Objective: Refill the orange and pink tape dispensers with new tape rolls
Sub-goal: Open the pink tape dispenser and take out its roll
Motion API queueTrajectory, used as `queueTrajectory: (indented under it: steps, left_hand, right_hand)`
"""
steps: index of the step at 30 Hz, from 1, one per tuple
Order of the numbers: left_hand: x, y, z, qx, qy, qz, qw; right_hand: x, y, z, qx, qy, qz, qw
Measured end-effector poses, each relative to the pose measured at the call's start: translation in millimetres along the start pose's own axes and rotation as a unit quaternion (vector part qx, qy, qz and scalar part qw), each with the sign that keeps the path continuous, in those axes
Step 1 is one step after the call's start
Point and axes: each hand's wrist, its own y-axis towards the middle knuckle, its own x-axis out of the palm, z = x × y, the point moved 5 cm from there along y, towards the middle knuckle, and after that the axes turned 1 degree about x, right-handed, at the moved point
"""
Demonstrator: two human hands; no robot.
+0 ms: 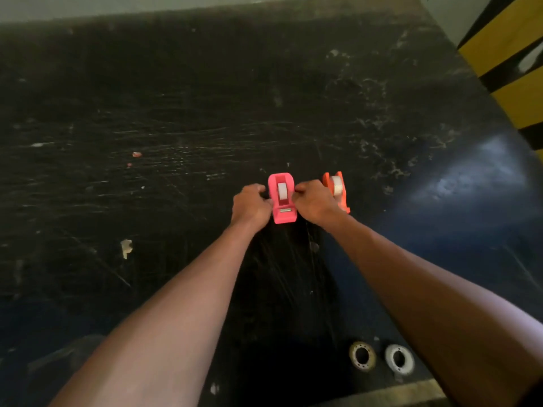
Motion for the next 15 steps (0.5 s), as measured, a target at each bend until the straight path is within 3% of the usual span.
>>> queueTrajectory:
  steps: [7,15]
  left_hand:
    - [4.6,12.7,-13.0,0.029,-0.029,-0.034,0.999]
    - [-16.6,-20.1,-18.4,0.034,-0.048,-0.007,0.998]
  right_hand:
    - [12.7,-7.6,3.6,0.037,0.044,0.042,0.997]
    - [9.6,-39.2,-20.1,-0.013,0.030,0.043,0.999]
